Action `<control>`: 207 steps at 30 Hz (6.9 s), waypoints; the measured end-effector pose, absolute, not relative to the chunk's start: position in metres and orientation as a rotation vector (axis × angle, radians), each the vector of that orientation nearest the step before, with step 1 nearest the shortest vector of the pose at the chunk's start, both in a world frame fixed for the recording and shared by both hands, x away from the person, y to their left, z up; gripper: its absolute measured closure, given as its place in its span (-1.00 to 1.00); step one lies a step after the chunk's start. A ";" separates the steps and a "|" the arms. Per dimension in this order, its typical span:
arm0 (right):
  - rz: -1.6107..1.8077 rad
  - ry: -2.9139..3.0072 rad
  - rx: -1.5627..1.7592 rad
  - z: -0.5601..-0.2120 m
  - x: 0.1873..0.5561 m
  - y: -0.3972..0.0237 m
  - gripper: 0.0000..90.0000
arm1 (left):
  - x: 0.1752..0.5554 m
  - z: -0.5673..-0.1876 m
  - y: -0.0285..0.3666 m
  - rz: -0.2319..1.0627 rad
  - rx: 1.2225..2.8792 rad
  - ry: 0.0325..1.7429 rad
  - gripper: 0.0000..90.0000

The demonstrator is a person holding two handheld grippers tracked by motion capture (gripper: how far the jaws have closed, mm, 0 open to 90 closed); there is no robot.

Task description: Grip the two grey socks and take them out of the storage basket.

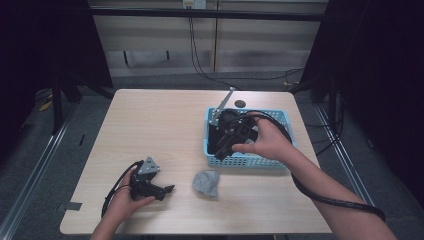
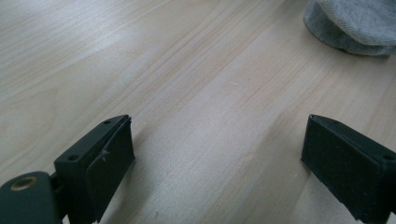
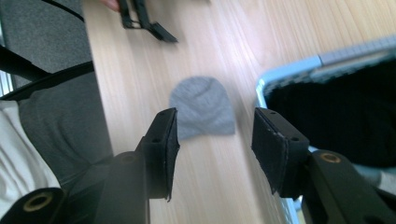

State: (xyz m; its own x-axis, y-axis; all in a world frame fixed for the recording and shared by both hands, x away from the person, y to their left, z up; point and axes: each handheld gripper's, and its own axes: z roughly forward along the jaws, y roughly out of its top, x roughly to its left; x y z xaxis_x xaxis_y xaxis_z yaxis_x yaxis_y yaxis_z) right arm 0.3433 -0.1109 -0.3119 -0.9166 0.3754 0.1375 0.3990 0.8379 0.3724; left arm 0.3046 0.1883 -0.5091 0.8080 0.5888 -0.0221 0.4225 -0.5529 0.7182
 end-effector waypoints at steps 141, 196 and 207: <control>-0.648 -2.990 -1.057 -0.326 0.403 -0.201 1.00 | 0.305 -0.509 0.188 0.283 2.239 0.736 -0.82; -0.627 -3.050 -0.574 -0.298 0.325 -0.142 1.00 | 0.305 -0.509 0.188 0.280 2.236 0.740 -0.82; -0.544 -3.044 -0.473 -0.312 0.313 -0.130 0.99 | 0.304 -0.509 0.188 0.278 2.238 0.743 -0.82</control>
